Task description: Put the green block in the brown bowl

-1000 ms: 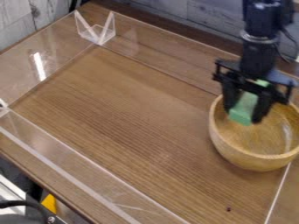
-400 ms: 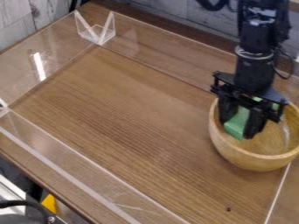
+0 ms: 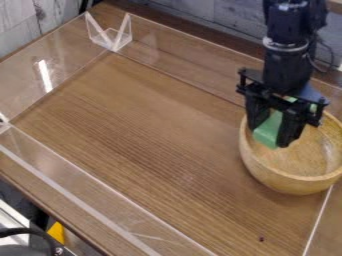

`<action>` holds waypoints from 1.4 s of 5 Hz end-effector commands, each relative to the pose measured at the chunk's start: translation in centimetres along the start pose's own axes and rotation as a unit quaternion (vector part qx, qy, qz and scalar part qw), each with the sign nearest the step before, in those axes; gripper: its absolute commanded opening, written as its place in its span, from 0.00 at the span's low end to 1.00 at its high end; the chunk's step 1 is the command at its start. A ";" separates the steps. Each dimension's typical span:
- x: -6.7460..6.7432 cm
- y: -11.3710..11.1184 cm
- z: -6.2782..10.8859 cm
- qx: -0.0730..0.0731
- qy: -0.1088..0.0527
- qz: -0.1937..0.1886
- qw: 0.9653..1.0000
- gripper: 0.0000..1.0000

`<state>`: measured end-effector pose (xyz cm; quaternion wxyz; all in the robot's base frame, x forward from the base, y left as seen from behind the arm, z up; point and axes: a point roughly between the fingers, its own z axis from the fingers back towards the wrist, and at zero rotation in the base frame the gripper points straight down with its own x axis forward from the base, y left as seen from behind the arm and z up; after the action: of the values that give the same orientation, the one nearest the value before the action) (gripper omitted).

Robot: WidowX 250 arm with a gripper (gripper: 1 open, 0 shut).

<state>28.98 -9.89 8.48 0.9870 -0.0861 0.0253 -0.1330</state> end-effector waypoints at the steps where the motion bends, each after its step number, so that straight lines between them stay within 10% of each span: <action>1: 0.3 -0.3 2.1 0.001 -0.031 -0.032 0.999 0.00; 4: 0.4 0.0 2.2 -0.002 -0.031 -0.072 0.997 0.00; 7: 0.5 0.0 0.9 -0.001 -0.059 0.035 0.998 0.00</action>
<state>29.11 -9.76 7.25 0.9918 -0.0892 0.0057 -0.0908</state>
